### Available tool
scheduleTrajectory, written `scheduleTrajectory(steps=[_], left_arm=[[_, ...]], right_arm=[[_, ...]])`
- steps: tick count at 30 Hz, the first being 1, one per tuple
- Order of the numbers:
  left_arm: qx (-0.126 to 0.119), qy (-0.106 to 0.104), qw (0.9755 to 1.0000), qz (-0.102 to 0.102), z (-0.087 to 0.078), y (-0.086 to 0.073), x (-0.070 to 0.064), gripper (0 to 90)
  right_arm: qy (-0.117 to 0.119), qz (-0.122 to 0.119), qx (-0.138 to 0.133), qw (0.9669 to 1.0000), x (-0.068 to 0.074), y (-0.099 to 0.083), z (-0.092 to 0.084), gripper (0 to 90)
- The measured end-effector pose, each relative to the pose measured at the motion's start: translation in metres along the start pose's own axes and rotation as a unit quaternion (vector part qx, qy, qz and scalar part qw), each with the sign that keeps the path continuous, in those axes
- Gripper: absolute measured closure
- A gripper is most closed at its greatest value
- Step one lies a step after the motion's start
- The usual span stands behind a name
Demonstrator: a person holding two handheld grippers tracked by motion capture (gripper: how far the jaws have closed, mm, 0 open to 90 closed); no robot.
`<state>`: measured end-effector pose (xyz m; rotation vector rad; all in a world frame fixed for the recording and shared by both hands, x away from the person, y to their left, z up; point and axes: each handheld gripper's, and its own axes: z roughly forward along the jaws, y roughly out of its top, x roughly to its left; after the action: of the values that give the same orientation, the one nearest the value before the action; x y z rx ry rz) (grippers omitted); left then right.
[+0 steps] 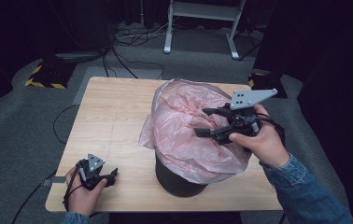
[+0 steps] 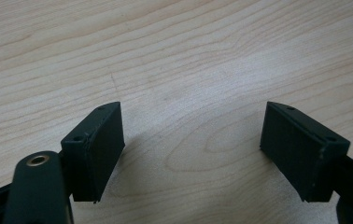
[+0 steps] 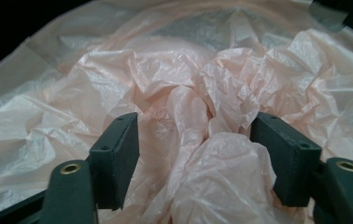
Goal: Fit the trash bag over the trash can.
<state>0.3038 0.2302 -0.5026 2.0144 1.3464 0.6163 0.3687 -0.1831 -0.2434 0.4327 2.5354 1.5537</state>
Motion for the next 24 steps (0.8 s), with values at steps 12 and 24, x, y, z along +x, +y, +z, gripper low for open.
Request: scheduleTrajectory(steps=[12, 24], left_arm=[[-0.011, 0.001, 0.9999, -0.005, -0.005, 0.005, 0.002, 21.6], [-0.022, -0.010, 0.9997, 0.000, -0.011, 0.015, -0.001, 21.6]], right_arm=[[-0.023, -0.008, -0.081, 0.9964, -0.002, 0.007, -0.035, 29.3], [-0.048, -0.022, -0.132, 0.9899, -0.003, 0.006, -0.067, 29.8]])
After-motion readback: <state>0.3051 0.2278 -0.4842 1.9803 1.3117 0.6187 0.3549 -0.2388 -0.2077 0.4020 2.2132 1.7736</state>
